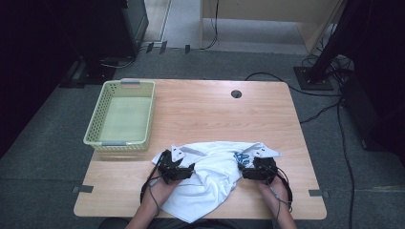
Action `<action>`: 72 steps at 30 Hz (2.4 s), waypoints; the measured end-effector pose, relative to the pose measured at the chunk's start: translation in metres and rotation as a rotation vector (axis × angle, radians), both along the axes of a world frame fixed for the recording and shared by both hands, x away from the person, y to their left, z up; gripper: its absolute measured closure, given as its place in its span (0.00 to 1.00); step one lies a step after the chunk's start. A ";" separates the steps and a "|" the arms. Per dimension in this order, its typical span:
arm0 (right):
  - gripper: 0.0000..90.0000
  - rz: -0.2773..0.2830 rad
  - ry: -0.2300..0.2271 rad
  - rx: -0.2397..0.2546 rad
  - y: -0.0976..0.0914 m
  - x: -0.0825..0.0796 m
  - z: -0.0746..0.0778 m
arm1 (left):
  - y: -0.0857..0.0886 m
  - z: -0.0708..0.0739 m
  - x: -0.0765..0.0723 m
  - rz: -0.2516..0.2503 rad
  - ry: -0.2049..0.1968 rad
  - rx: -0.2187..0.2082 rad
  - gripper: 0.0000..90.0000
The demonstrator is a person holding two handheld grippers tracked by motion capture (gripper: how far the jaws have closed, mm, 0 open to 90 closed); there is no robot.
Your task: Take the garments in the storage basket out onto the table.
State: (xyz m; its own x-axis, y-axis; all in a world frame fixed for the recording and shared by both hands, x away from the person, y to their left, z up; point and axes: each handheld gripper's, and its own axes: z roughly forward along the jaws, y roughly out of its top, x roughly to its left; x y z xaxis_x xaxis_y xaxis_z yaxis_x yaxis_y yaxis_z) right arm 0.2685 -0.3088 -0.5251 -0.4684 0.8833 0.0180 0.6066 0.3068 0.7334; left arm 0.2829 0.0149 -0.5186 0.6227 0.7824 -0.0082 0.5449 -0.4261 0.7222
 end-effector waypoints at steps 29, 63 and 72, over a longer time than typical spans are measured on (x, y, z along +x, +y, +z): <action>0.21 0.043 0.003 0.004 0.013 -0.047 0.000 | 0.015 -0.001 -0.054 -0.005 -0.006 0.000 0.34; 0.38 0.073 -0.025 0.036 0.014 -0.066 0.011 | 0.023 0.008 -0.059 -0.087 -0.050 -0.046 0.35; 0.45 0.074 -0.044 0.031 0.014 -0.061 0.013 | 0.018 0.008 -0.052 -0.089 -0.068 -0.016 0.36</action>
